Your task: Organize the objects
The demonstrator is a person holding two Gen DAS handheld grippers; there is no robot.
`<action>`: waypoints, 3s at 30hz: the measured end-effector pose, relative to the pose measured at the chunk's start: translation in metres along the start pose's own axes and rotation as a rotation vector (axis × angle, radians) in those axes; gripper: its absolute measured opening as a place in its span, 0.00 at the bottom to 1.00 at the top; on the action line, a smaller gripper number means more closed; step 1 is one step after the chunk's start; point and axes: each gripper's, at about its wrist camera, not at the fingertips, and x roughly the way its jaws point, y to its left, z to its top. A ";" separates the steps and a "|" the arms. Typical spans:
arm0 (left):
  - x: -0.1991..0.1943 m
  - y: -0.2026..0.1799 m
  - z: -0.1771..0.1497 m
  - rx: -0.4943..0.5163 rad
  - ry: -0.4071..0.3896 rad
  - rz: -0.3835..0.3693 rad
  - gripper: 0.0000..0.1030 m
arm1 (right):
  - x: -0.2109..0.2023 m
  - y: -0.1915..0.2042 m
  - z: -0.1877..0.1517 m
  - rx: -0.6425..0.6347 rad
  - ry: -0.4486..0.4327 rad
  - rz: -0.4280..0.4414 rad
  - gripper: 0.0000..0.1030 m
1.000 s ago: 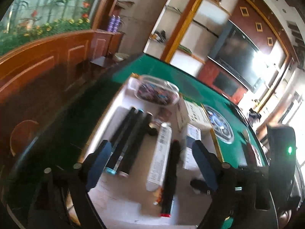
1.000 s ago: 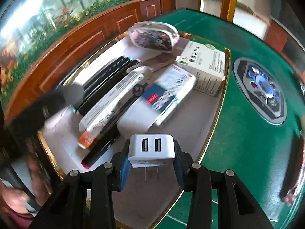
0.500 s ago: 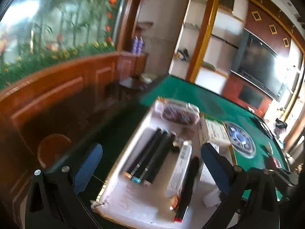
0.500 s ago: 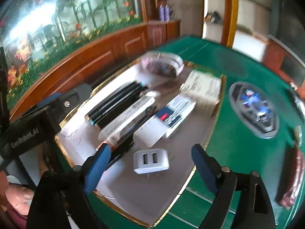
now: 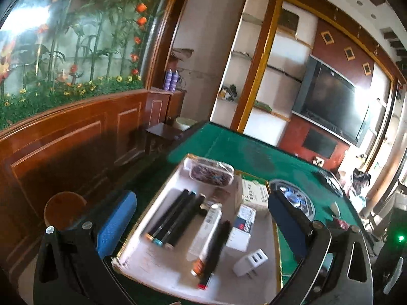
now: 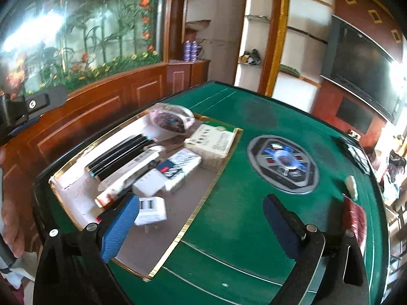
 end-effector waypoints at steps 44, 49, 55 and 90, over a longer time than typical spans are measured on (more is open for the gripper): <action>0.030 -0.070 -0.023 0.151 0.139 0.153 1.00 | -0.015 -0.067 -0.036 0.038 -0.029 -0.079 1.00; 0.031 -0.068 -0.029 0.193 0.137 0.225 1.00 | -0.015 -0.055 -0.034 0.006 -0.029 -0.071 1.00; 0.031 -0.066 -0.031 0.211 0.146 0.233 1.00 | -0.011 -0.044 -0.034 -0.016 -0.017 -0.064 1.00; 0.037 -0.067 -0.042 0.245 0.185 0.262 1.00 | 0.006 -0.036 -0.039 -0.036 0.059 -0.168 1.00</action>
